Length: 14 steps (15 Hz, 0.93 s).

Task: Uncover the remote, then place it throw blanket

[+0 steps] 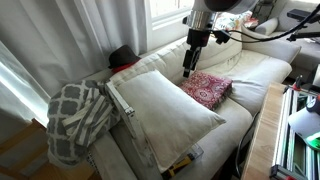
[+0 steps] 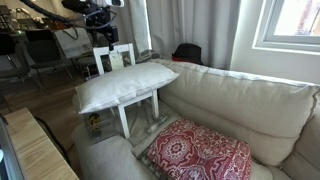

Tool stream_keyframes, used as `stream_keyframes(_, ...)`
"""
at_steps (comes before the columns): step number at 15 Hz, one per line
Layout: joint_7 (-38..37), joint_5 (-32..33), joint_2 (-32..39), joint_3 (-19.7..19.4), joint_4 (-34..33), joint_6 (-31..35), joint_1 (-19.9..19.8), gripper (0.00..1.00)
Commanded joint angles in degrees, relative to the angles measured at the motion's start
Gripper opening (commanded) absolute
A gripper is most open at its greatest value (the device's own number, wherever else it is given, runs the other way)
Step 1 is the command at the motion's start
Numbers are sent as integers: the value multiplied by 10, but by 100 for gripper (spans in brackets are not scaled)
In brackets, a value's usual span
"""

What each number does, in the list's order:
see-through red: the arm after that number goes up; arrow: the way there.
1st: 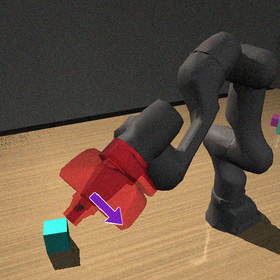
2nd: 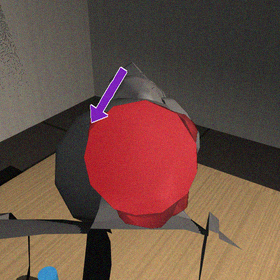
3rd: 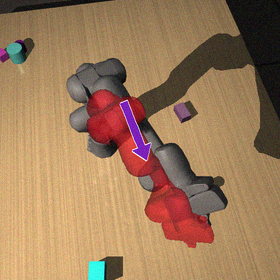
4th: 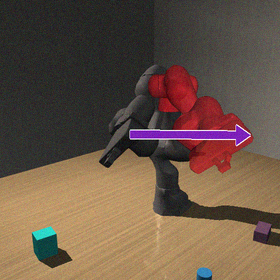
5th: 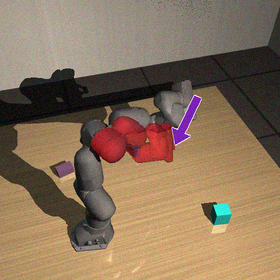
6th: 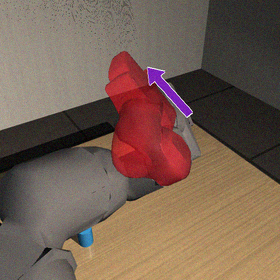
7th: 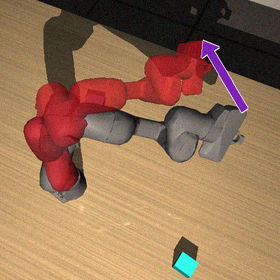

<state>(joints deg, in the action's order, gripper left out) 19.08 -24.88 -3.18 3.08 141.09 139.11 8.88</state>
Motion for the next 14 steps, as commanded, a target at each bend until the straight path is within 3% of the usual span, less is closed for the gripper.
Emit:
stream_keyframes(1, 41, -39, 19, 9, -4, -1, -9, 100)
stream_keyframes(4, 94, -83, 55, 14, -19, -1, -15, 100)
stream_keyframes(14, 94, -85, 58, 15, -26, -1, -15, 100)
